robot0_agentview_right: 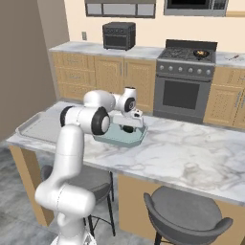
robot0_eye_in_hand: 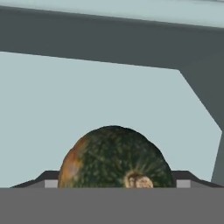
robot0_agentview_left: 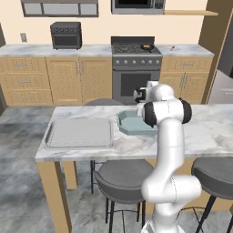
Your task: Place the cold items (lemon and squash) from the fridge in one tupperware on the dining counter. Place the warm items (hot dog and kebab skewer) in the stove area in another tupperware.
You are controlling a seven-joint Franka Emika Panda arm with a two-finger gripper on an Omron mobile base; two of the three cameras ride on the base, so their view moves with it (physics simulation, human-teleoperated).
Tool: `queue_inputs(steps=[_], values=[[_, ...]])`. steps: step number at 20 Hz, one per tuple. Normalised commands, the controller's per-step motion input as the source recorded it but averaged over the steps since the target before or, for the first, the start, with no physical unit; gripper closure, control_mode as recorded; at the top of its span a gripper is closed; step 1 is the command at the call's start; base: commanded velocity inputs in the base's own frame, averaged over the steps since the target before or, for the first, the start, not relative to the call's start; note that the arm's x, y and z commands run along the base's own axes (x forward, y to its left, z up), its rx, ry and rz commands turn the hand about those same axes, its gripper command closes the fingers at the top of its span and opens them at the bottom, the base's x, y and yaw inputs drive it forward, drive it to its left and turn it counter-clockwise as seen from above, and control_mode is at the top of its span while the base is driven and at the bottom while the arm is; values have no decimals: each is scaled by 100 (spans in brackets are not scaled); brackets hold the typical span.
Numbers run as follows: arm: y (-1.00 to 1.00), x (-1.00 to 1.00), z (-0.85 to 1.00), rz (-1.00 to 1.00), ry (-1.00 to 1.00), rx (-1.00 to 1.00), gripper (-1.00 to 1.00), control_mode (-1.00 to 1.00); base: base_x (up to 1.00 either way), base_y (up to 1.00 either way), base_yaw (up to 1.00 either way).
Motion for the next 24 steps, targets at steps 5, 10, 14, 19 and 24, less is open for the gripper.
queue_inputs(steps=[5,10,14,19,24], values=[[0,1,-18,3,0,0,-100,-100,0,0,0],[-7,-16,-2,3,-4,6,-100,-100,0,0,0],[-1,-27,4,0,-1,5,-100,-100,0,0,0],[0,-29,47,0,-3,2,-100,-100,0,0,0],[0,-36,83,-5,-26,0,-100,-100,0,0,0]])
